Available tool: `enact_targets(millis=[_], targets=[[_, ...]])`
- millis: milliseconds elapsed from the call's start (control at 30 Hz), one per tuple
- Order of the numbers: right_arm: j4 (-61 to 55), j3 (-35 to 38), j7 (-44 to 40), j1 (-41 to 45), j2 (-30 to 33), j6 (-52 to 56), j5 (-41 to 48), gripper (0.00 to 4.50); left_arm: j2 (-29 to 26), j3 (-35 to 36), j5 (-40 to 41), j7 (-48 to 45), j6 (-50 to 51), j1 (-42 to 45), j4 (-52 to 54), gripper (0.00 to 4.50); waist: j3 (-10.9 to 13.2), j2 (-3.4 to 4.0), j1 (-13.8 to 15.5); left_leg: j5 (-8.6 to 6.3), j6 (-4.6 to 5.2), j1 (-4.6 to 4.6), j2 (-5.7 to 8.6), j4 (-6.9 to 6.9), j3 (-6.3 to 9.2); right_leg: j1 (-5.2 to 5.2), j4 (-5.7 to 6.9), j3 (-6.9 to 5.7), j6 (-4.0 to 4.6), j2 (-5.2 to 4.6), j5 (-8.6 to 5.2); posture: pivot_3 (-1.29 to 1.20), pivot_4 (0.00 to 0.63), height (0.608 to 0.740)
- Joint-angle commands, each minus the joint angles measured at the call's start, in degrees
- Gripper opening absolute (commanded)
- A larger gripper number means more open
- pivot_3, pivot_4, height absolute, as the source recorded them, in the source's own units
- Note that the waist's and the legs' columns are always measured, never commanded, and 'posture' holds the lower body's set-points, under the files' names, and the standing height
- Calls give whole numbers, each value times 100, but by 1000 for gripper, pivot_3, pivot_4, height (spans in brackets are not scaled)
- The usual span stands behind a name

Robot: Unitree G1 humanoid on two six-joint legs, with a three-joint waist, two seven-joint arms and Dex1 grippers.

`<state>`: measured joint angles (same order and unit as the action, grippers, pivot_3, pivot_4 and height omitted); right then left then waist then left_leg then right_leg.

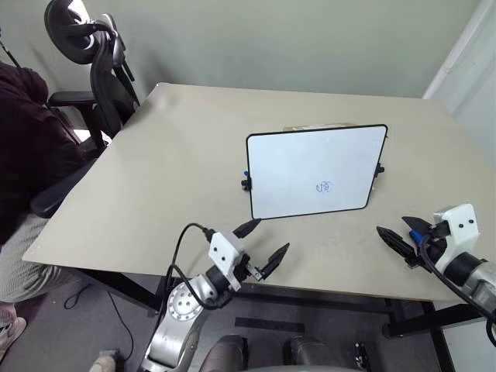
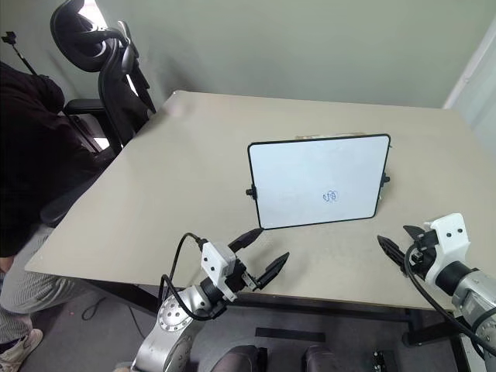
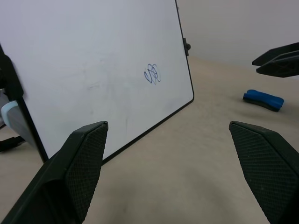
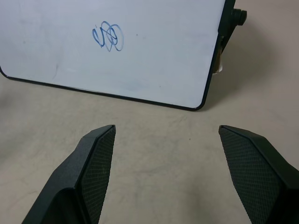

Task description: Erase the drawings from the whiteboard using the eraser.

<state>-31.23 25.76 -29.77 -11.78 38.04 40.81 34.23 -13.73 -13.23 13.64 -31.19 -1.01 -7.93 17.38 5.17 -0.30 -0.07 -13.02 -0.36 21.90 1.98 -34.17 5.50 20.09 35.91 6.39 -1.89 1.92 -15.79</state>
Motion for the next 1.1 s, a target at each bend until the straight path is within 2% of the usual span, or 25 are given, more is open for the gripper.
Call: enact_targets(millis=[33, 300, 533, 900, 1100], targets=[[-130, -12, 61, 109, -60, -96, 10, 3749, -26, 42, 45, 3, -41, -50, 326, 4500, 0, 0, 1, 1, 0, -1, 0, 0, 0, 0, 0, 0, -1, 0, 0, 0, 150, 736], [-96, -124, 58, 167, -151, -118, -31, 3749, -127, 51, 44, 3, -9, -72, 395, 4500, 0, 1, 4, 0, 0, -2, 0, 0, 0, 3, -1, 0, 0, 0, 0, 0, 150, 736], [-18, 155, 187, 176, -63, 39, -18, 3749, -43, 85, 8, 73, -8, 49, 94, 4500, 0, 1, 5, 0, -1, -1, 0, 0, 0, 3, -1, 0, 1, 0, 0, 0, 150, 736], [348, 237, 271, 472, 463, 846, -28, 3749, 178, -123, -127, 25, -141, 149, -177, 4500, 0, 0, 7, 2, 0, -1, 0, 0, 0, -1, 0, 0, -3, -1, 2, 0, 150, 736], [851, 137, 565, 902, 720, 1483, -229, 3749, 248, -207, -226, 23, -218, 148, -286, 4500, -1, -1, 4, 5, 2, 0, 0, 0, 0, -3, 0, 1, -7, -1, 4, 0, 150, 736]])
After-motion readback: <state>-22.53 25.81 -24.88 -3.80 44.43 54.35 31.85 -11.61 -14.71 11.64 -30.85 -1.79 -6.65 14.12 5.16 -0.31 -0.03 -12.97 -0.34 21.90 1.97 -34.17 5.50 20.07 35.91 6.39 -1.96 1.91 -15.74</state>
